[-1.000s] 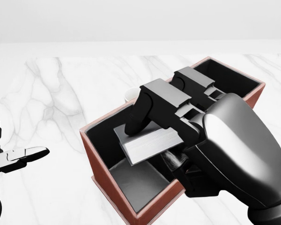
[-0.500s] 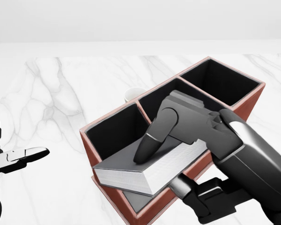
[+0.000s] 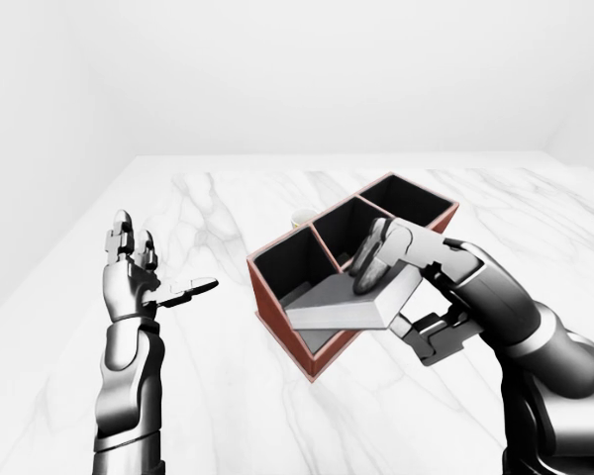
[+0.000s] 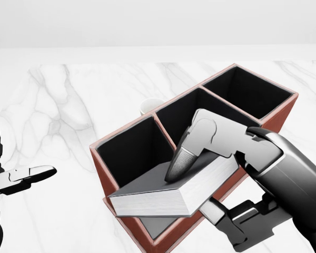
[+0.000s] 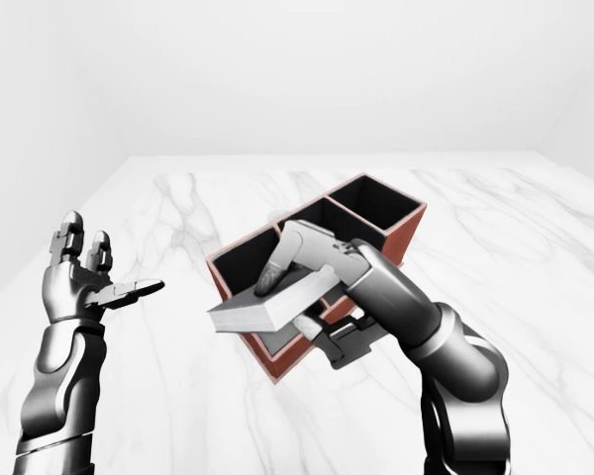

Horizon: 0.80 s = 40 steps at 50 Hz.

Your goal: Pick up the book and place it in the left compartment of the caddy.

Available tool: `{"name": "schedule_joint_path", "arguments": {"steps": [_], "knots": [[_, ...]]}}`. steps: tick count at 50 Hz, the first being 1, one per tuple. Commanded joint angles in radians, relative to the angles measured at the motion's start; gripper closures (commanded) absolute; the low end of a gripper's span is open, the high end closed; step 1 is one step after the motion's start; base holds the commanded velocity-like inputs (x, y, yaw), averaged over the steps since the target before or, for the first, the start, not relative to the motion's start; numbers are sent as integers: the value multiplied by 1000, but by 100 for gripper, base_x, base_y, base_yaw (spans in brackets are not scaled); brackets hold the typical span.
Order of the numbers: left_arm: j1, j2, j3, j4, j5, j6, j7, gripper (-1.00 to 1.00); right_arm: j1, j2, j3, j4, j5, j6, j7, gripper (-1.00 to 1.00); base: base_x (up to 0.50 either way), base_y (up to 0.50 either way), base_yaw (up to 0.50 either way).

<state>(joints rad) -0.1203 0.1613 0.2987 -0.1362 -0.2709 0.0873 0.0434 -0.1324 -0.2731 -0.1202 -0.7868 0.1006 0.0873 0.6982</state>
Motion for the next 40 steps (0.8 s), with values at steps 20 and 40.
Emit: {"name": "schedule_joint_path", "arguments": {"steps": [20,40], "knots": [[0,-1,-2,4,3,0,0,-100,7,-36,-17,62,12,0,0,100,0,0,0],[1,-2,-3,4,4,0,-2,-100,22,-26,-10,139,-101,0,0,100,0,0,0]]}}
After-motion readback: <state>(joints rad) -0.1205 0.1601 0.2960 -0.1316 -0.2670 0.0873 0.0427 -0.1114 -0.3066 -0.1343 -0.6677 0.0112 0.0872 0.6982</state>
